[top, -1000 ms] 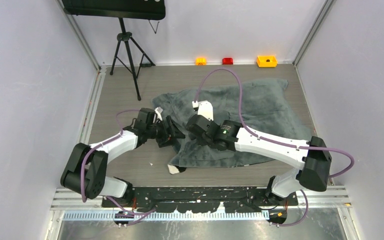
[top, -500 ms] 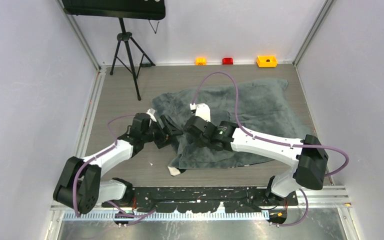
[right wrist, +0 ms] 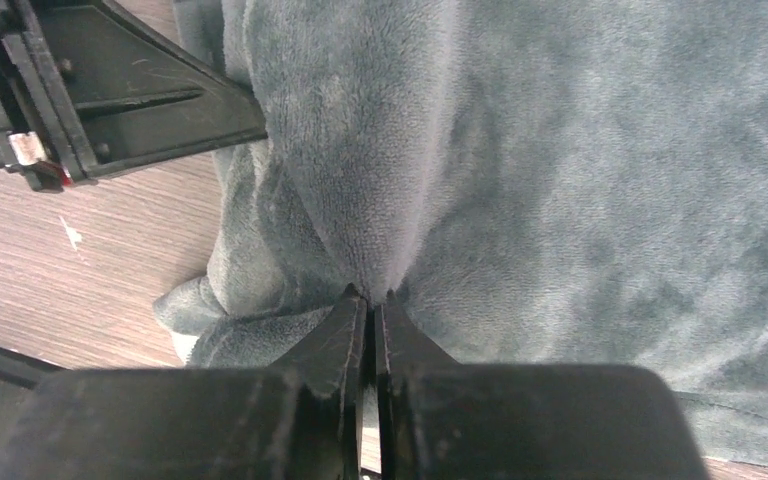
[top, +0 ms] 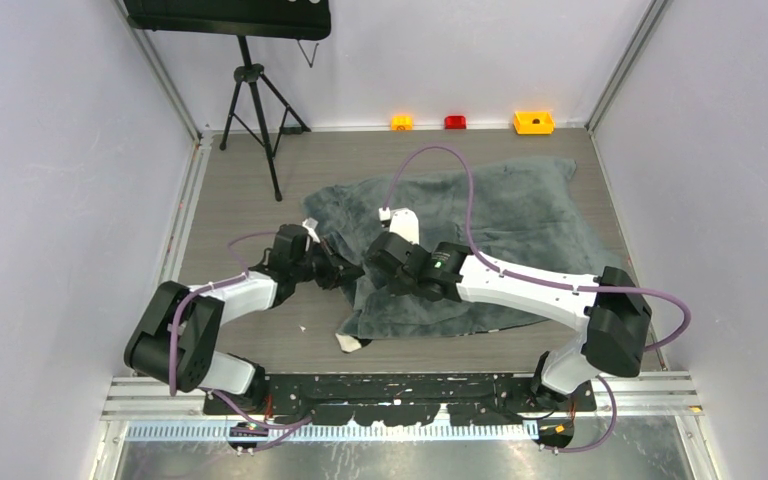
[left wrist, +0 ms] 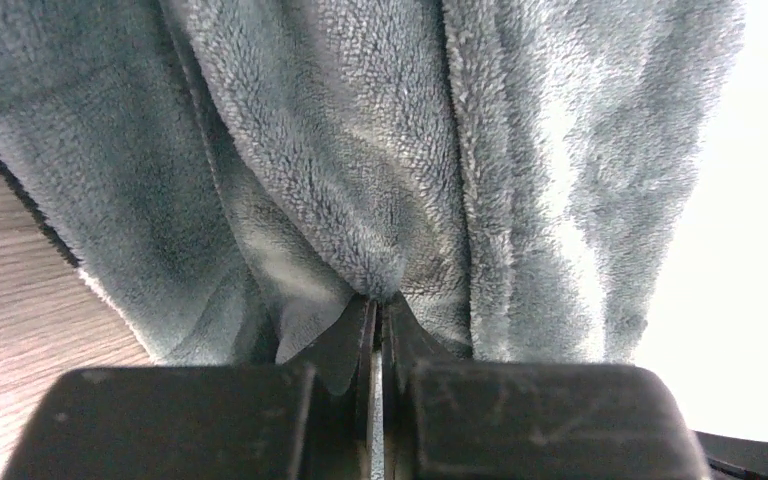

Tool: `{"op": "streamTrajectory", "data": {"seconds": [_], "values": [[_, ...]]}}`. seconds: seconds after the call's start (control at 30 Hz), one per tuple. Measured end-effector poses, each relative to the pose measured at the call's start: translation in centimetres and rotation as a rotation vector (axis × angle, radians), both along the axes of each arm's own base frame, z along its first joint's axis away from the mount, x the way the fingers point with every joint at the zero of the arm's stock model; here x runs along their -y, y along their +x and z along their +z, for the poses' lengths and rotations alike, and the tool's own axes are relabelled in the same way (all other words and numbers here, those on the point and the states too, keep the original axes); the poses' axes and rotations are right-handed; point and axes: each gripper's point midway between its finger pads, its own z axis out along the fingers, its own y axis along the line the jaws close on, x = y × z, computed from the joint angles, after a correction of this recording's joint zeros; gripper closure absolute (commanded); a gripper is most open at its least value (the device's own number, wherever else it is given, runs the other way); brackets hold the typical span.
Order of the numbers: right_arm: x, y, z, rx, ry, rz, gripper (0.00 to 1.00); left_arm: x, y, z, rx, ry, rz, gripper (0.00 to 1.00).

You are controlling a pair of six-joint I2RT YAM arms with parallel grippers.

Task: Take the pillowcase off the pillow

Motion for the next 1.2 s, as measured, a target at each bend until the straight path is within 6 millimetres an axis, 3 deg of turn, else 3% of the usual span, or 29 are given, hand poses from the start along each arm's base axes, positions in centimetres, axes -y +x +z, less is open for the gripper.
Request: {"op": "streamTrajectory", "data": {"seconds": [0.1, 0.3, 0.43, 0.57, 0.87, 0.9, 1.0, 1.03, 1.13, 1.2], "values": [[0.5, 0.3, 0.0, -0.001, 0.003, -0.019, 0.95, -0.4, 0.2, 0.1, 0.008, 0.004, -0.006, 1.00], [2.1, 1.5, 0.8, -0.006, 0.067, -0.072, 0.95, -3.5, 0.8, 0.0, -0.010, 0.024, 0.033, 1.00], [5.8, 2.4, 1.3, -0.016, 0.112, -0.151, 0.95, -6.6, 0.6, -0.6, -0.030, 0.107, 0.097, 1.00], [8.6, 3.1, 1.6, -0.021, 0.142, -0.218, 0.96, -7.8, -0.2, -0.9, -0.042, 0.170, 0.107, 1.00], [8.8, 2.0, 0.1, -0.091, 0.149, -0.183, 0.96, -10.8, -1.6, -0.4, -0.049, 0.327, 0.193, 1.00], [8.6, 1.8, 0.0, -0.103, 0.156, -0.171, 0.96, -11.1, -1.6, -0.1, -0.040, 0.344, 0.201, 0.96], [7.8, 1.3, -0.4, -0.136, 0.177, -0.135, 0.96, -11.6, -1.6, 0.9, 0.003, 0.372, 0.209, 0.64], [7.5, 1.2, -0.6, -0.148, 0.181, -0.124, 0.96, -11.5, -1.6, 1.4, 0.023, 0.379, 0.200, 0.57], [6.9, 1.0, -1.5, -0.184, 0.177, -0.101, 0.96, -10.7, -1.8, 2.5, 0.072, 0.410, 0.150, 0.47], [6.7, 0.9, -2.1, -0.202, 0.170, -0.095, 0.96, -9.0, -2.1, 3.5, 0.115, 0.429, 0.081, 0.45]]}}
